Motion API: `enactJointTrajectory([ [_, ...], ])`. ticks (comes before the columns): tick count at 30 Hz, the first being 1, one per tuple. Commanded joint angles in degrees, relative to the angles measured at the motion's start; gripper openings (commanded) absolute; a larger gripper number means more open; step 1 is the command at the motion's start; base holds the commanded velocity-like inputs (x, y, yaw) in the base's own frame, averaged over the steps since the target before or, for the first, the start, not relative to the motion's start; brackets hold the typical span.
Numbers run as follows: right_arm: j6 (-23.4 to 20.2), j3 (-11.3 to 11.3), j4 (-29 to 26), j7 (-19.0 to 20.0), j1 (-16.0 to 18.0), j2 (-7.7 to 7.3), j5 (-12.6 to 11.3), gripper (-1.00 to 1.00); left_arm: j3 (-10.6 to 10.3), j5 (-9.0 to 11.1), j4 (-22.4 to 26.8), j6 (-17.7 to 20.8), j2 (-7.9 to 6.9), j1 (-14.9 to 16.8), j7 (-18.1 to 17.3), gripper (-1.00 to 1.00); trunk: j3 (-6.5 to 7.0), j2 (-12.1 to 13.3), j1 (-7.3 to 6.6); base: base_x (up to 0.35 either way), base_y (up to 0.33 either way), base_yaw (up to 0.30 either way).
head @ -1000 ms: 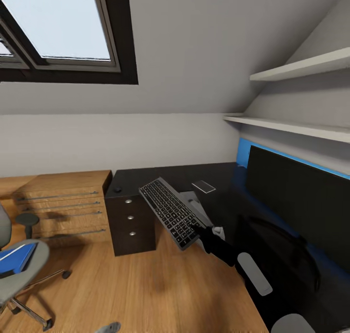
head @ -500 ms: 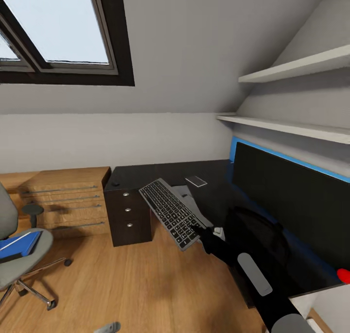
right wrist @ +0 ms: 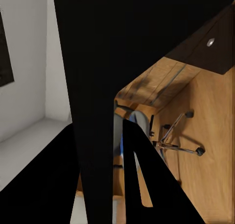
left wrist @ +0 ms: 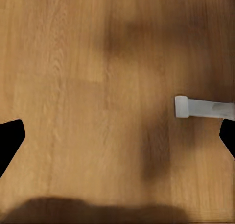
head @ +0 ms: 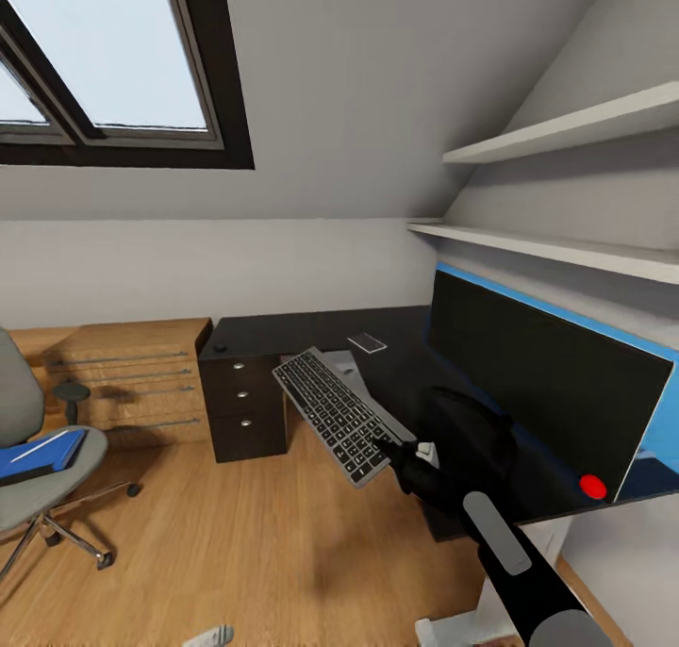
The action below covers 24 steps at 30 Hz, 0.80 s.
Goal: In the bedroom, organize the workspace by keeping the computer under the desk, ensuring the monitor is on the desk, placing the keyboard on the desk next to the monitor, placing the mouse on the desk next to the keyboard, moving the folder from the swivel chair onto the desk next to the mouse, stacking the notebook on top of the folder with the pen on top of the notebook, and positioning the swivel chair next to the desk.
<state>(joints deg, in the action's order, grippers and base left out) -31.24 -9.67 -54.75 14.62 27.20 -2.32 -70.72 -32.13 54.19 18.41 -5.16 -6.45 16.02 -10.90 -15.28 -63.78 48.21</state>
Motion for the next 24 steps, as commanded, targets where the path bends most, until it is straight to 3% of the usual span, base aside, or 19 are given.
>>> enactJointTrajectory([
  [1, -0.09, -0.09, 0.01, 0.07, 0.05, -0.05, -0.42, -1.0, -0.48, 0.59, -0.04, -0.29, -0.03, 0.06, -0.1, 1.0, -0.07, -0.05, -0.03, -0.239, -0.255, 0.0],
  [9, 1.45, 1.46, 1.21, -0.17, 0.05, 0.02, -0.4, -1.0, -0.48, 0.62, -0.04, -0.29, -0.05, 0.06, -0.08, 1.0, -0.07, -0.05, -0.03, -0.184, -0.291, 0.0],
  [18, 9.38, 2.81, 4.17, -0.49, 0.05, 0.44, -0.45, -1.0, -0.35, 0.66, -0.04, -0.34, -0.05, 0.06, -0.08, 1.0, -0.07, -0.05, -0.03, -0.072, -0.307, 0.0],
  [24, 13.78, 2.67, 6.25, -0.81, 0.1, 0.71, -0.47, -1.0, -0.23, 0.61, -0.04, -0.38, -0.05, 0.06, -0.08, 1.0, -0.07, -0.05, -0.03, -0.001, -0.079, 0.0],
])
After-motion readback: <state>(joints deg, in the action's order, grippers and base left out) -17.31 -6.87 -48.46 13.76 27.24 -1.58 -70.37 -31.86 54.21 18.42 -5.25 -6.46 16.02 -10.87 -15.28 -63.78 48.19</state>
